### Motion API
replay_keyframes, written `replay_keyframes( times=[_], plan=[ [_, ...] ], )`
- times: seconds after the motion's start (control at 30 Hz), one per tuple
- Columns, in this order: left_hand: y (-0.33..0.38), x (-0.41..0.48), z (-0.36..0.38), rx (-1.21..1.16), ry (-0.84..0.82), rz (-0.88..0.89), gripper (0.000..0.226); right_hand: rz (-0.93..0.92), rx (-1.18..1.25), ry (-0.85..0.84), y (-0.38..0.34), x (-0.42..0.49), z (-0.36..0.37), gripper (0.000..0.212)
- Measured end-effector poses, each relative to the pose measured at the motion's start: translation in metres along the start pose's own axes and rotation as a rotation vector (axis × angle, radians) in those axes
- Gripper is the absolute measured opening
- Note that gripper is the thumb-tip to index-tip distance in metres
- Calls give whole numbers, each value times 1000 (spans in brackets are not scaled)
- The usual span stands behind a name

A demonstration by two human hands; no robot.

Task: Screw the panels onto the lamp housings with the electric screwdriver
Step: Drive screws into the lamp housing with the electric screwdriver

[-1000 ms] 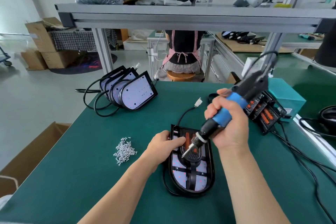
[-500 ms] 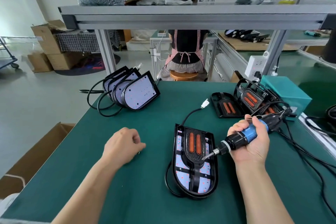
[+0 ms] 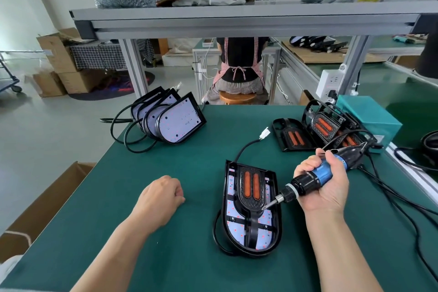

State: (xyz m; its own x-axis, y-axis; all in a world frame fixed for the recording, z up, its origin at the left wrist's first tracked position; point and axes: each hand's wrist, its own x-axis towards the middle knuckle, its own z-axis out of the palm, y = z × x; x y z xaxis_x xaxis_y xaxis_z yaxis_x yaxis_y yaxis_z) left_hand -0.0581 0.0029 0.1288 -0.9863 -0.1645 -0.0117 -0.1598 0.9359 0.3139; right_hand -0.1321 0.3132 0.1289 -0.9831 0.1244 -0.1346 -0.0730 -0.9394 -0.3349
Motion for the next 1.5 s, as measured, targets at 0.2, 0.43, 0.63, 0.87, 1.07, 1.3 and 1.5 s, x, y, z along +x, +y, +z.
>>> replay_keyframes(
  times=[0.2,0.43,0.63,0.87,1.07,1.3,1.5],
  plan=[
    [12,-13,-12,-215,156,21,15,-4,2,17,2,-4,3,9],
    [57,-35,-29,-1007,79,-17,16,-81,-12,104,4,-22,40,16],
    [88,-46,-21,-1255,-134,58,27,-148,-20,91,4,-38,75,14],
    [96,-49,-20,-1439,-211,70,27,-202,-80,79,5,-48,88,15],
    [96,-49,-17,-1420,-204,92,26,-224,-125,53,5,-51,86,16],
    [99,-49,-17,-1304,-135,152,36,-219,-107,82,3,-50,86,16],
    [102,-49,-15,-1331,-133,141,38,-223,-128,80,3,-51,84,16]
  ],
)
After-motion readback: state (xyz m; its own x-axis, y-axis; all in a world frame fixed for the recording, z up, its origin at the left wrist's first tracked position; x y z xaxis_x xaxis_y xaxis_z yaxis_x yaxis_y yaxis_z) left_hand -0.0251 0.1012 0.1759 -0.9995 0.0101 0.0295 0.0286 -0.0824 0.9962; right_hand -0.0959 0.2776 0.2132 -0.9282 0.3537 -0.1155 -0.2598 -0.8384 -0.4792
